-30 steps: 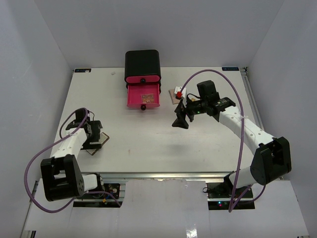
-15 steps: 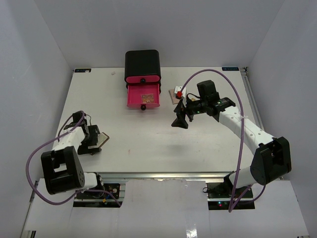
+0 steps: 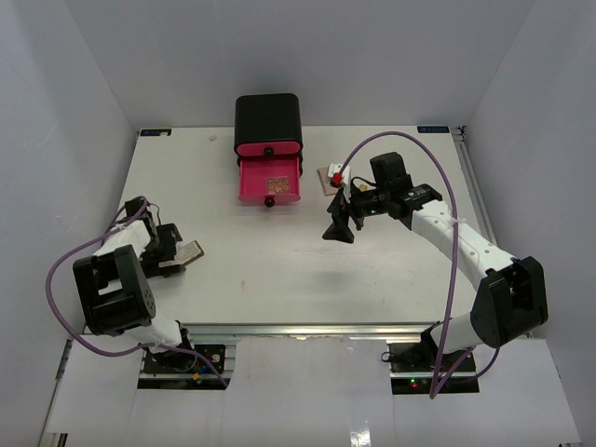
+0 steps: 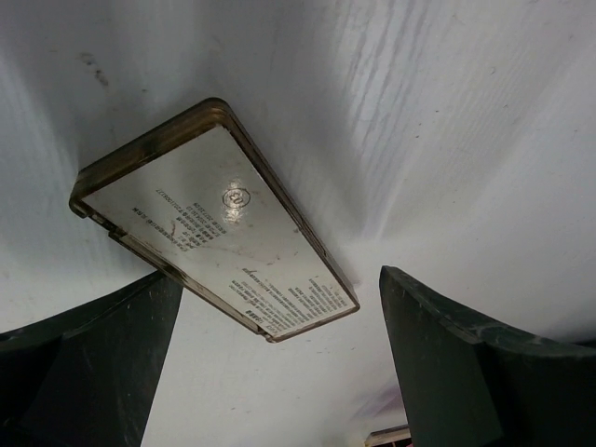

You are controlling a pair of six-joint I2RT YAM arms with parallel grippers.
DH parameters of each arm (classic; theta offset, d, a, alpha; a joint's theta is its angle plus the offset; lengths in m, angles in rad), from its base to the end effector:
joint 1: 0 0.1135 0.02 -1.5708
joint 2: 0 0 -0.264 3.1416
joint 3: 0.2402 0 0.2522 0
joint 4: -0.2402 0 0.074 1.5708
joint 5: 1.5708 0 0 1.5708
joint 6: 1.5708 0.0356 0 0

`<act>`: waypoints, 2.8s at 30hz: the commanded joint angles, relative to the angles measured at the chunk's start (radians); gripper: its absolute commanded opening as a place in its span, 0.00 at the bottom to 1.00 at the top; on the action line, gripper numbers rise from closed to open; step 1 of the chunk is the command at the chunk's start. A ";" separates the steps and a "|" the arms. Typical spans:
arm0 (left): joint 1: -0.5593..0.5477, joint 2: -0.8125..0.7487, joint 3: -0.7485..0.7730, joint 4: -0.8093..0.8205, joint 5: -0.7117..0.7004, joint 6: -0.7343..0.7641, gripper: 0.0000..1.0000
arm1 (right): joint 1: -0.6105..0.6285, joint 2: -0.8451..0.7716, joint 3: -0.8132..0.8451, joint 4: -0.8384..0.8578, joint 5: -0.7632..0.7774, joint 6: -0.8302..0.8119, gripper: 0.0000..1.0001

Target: Organize the makeup

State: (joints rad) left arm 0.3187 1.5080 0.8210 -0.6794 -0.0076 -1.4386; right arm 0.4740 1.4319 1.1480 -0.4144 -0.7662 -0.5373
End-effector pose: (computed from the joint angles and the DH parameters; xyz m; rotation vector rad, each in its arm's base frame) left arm 0.2403 0.0796 0.1607 -2.2800 1.8885 -0.1517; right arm 0.2661 0.1643 0.2999 -1.3781 1.6651 0.8243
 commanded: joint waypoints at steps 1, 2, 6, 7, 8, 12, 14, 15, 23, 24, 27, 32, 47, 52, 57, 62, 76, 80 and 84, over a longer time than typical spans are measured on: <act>0.018 0.088 0.025 0.022 -0.053 0.007 0.98 | 0.000 -0.019 -0.004 0.027 -0.019 -0.004 0.88; 0.020 0.104 0.032 0.022 -0.052 0.013 0.98 | 0.000 -0.019 -0.004 0.028 -0.020 -0.005 0.88; 0.023 0.158 0.072 0.013 -0.053 0.035 0.96 | 0.000 -0.021 -0.005 0.028 -0.019 -0.006 0.88; 0.023 0.173 0.082 0.011 -0.051 0.040 0.95 | 0.000 -0.022 -0.005 0.028 -0.020 -0.006 0.88; 0.023 0.188 0.087 0.011 -0.047 0.043 0.95 | 0.000 -0.021 -0.005 0.028 -0.021 -0.006 0.88; 0.023 0.202 0.099 0.018 -0.042 0.052 0.91 | 0.000 -0.023 -0.005 0.028 -0.023 -0.006 0.88; 0.025 0.202 0.101 0.023 -0.043 0.058 0.89 | 0.000 -0.025 -0.005 0.028 -0.024 -0.006 0.88; 0.024 0.202 0.099 0.028 -0.041 0.061 0.87 | 0.000 -0.025 -0.005 0.028 -0.024 -0.006 0.88; 0.023 0.208 0.069 0.088 0.006 0.082 0.68 | 0.000 -0.032 -0.005 0.028 -0.027 -0.006 0.88; 0.023 0.206 0.065 0.094 0.009 0.086 0.67 | -0.001 -0.033 -0.005 0.028 -0.028 -0.006 0.88; 0.023 0.202 0.059 0.119 0.061 0.098 0.54 | -0.002 -0.035 -0.005 0.028 -0.031 -0.006 0.88; 0.023 0.164 0.045 0.166 0.127 0.123 0.41 | -0.002 -0.036 -0.006 0.029 -0.031 -0.006 0.88; 0.017 0.187 0.094 0.178 0.165 0.189 0.77 | -0.005 -0.042 -0.007 0.029 -0.029 -0.007 0.88; 0.017 0.249 0.198 0.098 0.118 0.212 0.82 | -0.006 -0.040 -0.007 0.029 -0.030 -0.009 0.88; 0.017 0.326 0.303 0.009 0.083 0.234 0.82 | -0.006 -0.039 -0.008 0.029 -0.031 -0.010 0.88; 0.014 0.406 0.408 -0.088 0.048 0.278 0.82 | -0.006 -0.045 -0.008 0.029 -0.033 -0.010 0.88; -0.034 0.576 0.592 -0.207 -0.075 0.354 0.80 | -0.012 -0.064 -0.010 0.029 -0.036 -0.012 0.88; -0.047 0.599 0.602 -0.207 -0.076 0.357 0.78 | -0.017 -0.070 -0.011 0.029 -0.038 -0.012 0.89; -0.057 0.605 0.617 -0.208 -0.073 0.358 0.72 | -0.022 -0.075 -0.011 0.029 -0.041 -0.012 0.89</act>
State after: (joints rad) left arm 0.2737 2.0327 1.4582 -0.9445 0.0191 -1.0988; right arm 0.4610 1.3900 1.1469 -0.4114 -0.7763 -0.5419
